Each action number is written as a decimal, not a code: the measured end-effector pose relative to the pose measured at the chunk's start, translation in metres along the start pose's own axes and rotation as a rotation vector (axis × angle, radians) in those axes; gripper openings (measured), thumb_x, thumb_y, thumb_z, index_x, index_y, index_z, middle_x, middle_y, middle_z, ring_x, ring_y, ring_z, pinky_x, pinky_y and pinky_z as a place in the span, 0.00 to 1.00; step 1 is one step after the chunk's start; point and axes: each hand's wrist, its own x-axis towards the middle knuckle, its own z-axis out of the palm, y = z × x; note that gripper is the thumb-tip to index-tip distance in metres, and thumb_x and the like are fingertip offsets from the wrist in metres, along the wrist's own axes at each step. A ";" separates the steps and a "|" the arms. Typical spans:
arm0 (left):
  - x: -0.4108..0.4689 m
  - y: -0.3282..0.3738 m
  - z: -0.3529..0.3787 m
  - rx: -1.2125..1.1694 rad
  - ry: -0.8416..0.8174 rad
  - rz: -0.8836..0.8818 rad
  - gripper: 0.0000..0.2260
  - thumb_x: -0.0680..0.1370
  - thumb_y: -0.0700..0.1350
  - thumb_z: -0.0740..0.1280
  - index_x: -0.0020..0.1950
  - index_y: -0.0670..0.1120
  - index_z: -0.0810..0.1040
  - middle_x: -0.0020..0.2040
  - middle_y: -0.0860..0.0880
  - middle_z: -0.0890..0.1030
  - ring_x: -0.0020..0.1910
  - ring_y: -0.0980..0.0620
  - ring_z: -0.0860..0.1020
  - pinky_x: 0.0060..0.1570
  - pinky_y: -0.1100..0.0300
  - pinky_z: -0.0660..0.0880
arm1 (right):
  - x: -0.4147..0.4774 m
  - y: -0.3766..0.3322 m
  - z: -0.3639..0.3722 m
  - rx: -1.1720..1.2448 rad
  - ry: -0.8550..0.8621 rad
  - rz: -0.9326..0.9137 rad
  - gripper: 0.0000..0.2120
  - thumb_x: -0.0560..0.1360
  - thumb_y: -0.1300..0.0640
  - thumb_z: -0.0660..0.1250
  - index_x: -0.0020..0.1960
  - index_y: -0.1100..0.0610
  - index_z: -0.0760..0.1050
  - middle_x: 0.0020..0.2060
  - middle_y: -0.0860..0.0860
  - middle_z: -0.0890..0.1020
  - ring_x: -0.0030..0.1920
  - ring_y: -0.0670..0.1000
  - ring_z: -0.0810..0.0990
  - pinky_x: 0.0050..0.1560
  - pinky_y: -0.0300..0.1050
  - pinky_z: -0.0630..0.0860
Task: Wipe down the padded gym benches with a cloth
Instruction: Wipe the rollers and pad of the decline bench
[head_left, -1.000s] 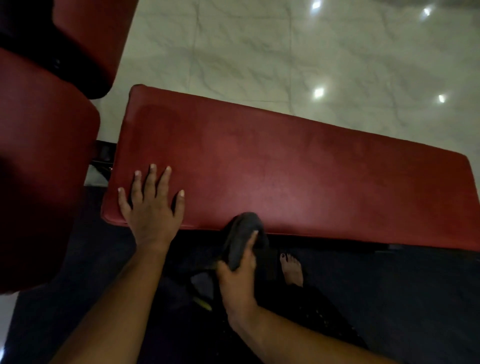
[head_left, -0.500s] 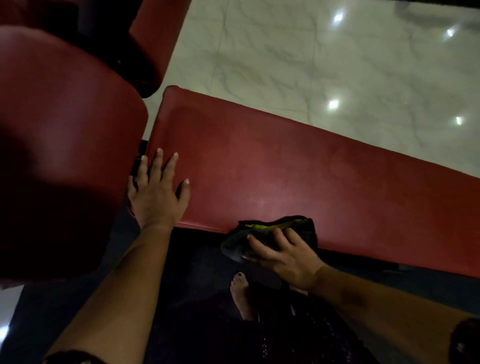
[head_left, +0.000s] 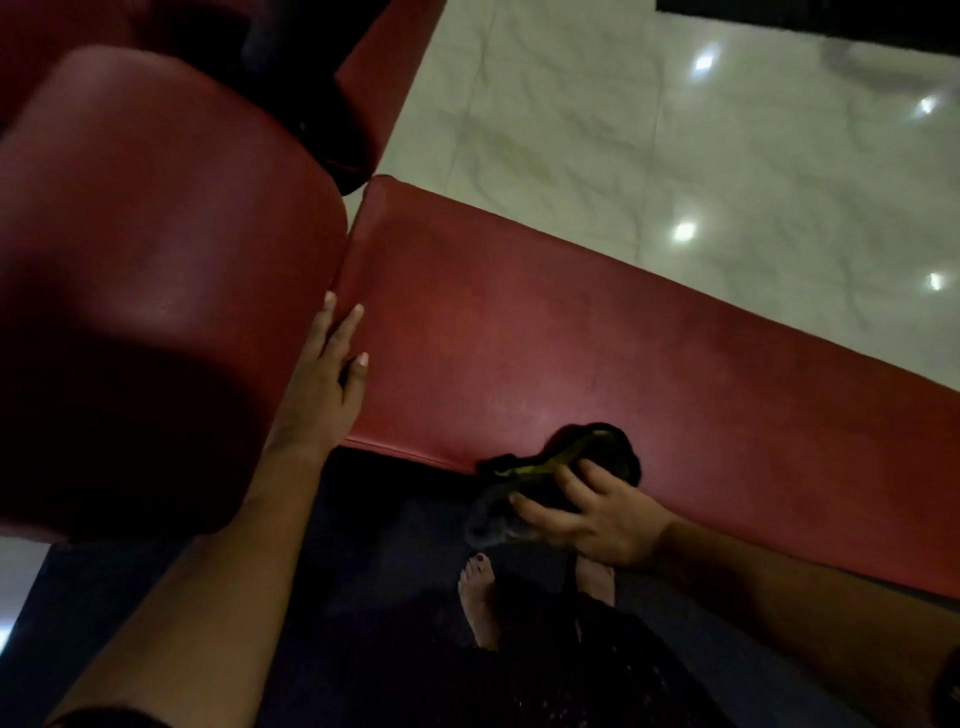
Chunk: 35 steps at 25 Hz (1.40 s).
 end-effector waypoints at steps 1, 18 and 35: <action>0.000 0.001 0.000 -0.020 0.007 -0.037 0.25 0.83 0.44 0.61 0.79 0.49 0.59 0.80 0.49 0.55 0.76 0.51 0.54 0.67 0.58 0.52 | -0.008 0.002 0.002 0.008 0.018 -0.019 0.19 0.80 0.58 0.60 0.70 0.49 0.69 0.69 0.49 0.65 0.55 0.62 0.71 0.54 0.57 0.68; -0.030 -0.009 0.044 0.169 0.291 -0.149 0.22 0.81 0.49 0.59 0.75 0.46 0.68 0.76 0.45 0.66 0.74 0.48 0.61 0.70 0.48 0.60 | 0.040 0.052 0.008 0.131 0.135 -0.106 0.22 0.76 0.51 0.66 0.68 0.39 0.70 0.68 0.51 0.67 0.54 0.61 0.71 0.49 0.55 0.68; -0.082 0.045 0.106 0.210 0.383 -0.183 0.27 0.80 0.57 0.57 0.75 0.46 0.63 0.75 0.41 0.67 0.75 0.44 0.61 0.75 0.48 0.52 | 0.286 0.175 0.020 0.269 -0.073 -0.048 0.22 0.75 0.57 0.70 0.67 0.45 0.75 0.55 0.63 0.78 0.48 0.69 0.77 0.47 0.62 0.76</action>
